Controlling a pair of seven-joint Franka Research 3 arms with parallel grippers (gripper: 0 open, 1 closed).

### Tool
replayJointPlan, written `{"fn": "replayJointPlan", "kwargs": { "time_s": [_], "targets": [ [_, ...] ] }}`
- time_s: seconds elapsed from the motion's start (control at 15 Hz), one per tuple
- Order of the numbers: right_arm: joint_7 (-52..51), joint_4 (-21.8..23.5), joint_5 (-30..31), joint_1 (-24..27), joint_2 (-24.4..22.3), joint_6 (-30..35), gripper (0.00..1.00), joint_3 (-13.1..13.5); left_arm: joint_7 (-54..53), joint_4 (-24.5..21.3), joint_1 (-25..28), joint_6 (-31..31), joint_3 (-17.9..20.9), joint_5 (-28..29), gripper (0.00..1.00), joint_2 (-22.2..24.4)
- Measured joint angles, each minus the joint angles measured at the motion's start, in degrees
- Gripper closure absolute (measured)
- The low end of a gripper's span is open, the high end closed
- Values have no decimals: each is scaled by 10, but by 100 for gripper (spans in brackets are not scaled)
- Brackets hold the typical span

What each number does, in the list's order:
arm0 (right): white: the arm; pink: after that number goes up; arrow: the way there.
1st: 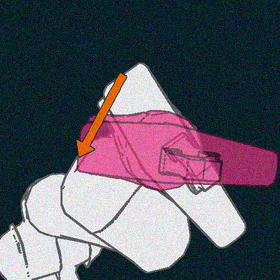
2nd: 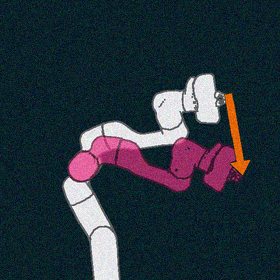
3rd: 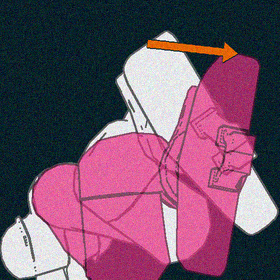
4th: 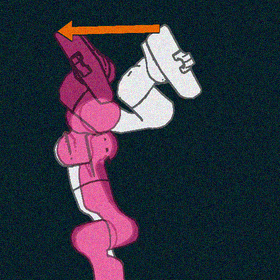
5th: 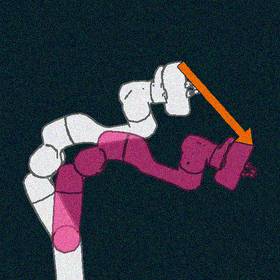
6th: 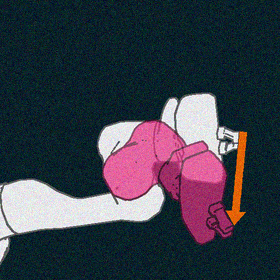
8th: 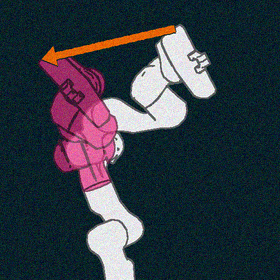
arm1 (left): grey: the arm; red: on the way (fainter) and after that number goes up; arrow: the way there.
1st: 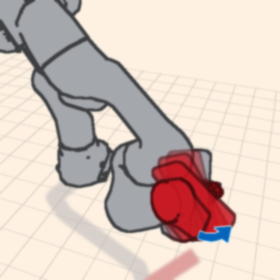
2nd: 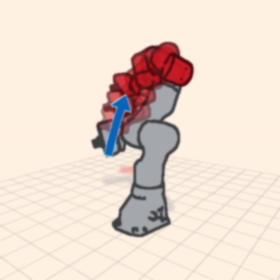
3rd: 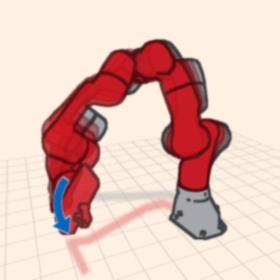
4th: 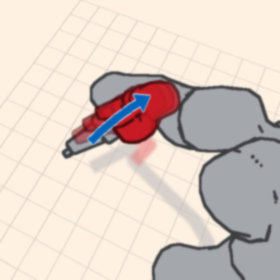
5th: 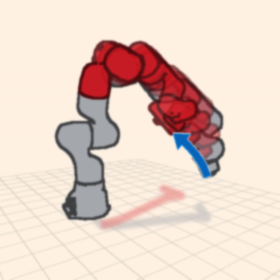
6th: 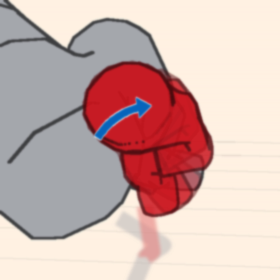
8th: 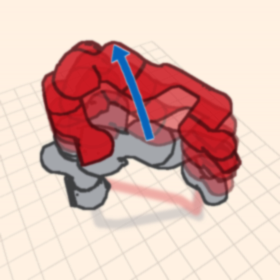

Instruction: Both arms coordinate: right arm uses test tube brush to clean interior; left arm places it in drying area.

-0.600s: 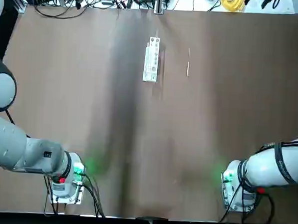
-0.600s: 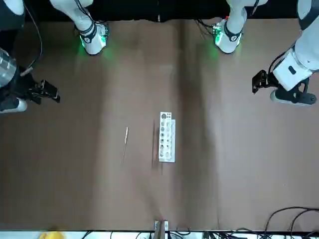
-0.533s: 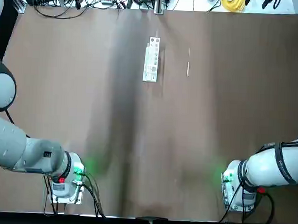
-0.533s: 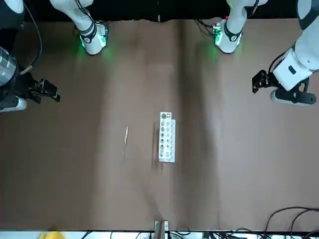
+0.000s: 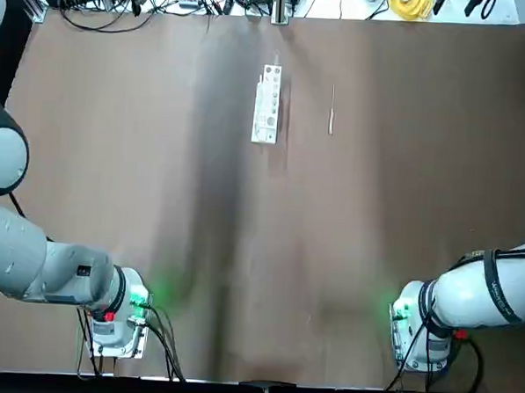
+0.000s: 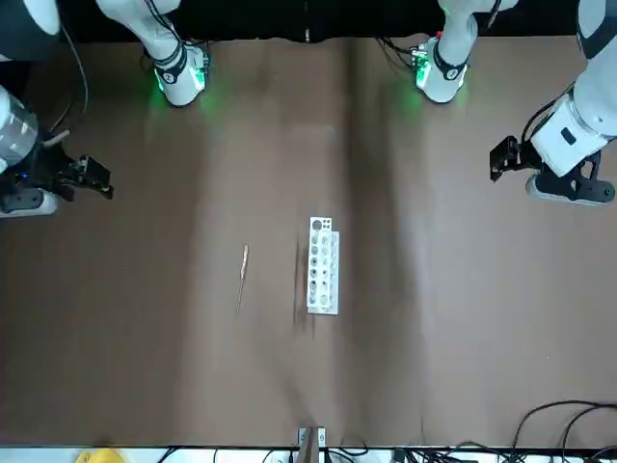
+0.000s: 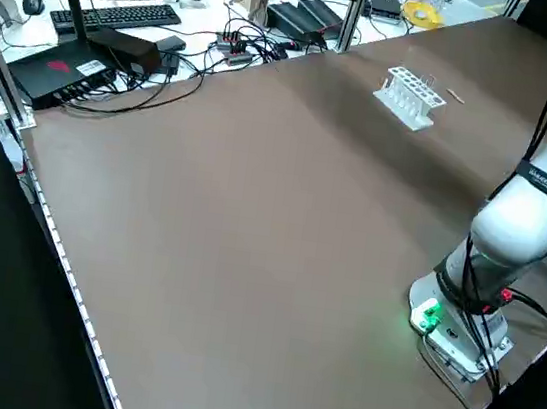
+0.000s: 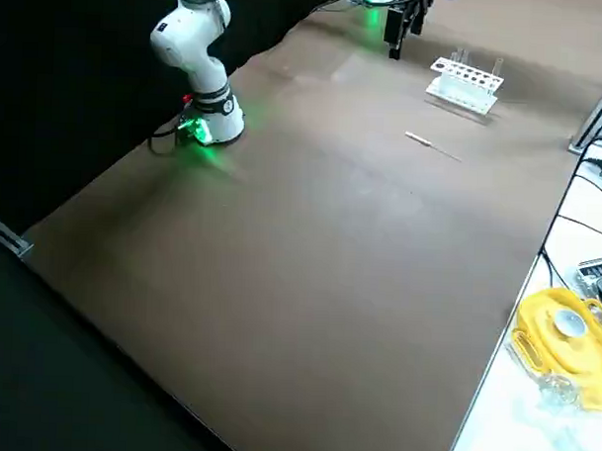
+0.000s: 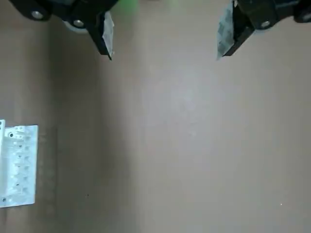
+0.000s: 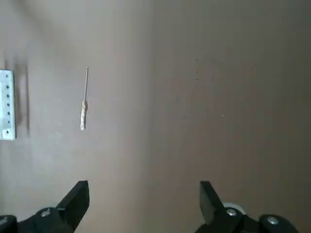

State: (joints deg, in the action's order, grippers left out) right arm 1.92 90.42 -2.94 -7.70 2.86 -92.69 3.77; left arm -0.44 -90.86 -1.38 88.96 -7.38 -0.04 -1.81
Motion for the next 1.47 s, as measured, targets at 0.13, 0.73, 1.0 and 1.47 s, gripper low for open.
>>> {"fn": "replayJointPlan", "kwargs": {
  "time_s": [0.13, 0.73, 1.0, 1.47],
  "targets": [
    [0, 4, 2, -14, 3, -7, 0, -5, -2, 0, 0, 1, 0, 0, 0, 0],
    [105, -18, -3, -136, 250, -206, 0, -10, -5, -1, -9, 24, -4, 0, 0, -8],
    [142, -55, -17, -151, 343, -303, 0, -10, -5, -1, -9, 25, -4, 0, 0, -8],
    [154, -79, -46, -169, 443, -356, 18, -10, -5, -1, -9, 25, -5, 0, 0, -8]
  ]
}}
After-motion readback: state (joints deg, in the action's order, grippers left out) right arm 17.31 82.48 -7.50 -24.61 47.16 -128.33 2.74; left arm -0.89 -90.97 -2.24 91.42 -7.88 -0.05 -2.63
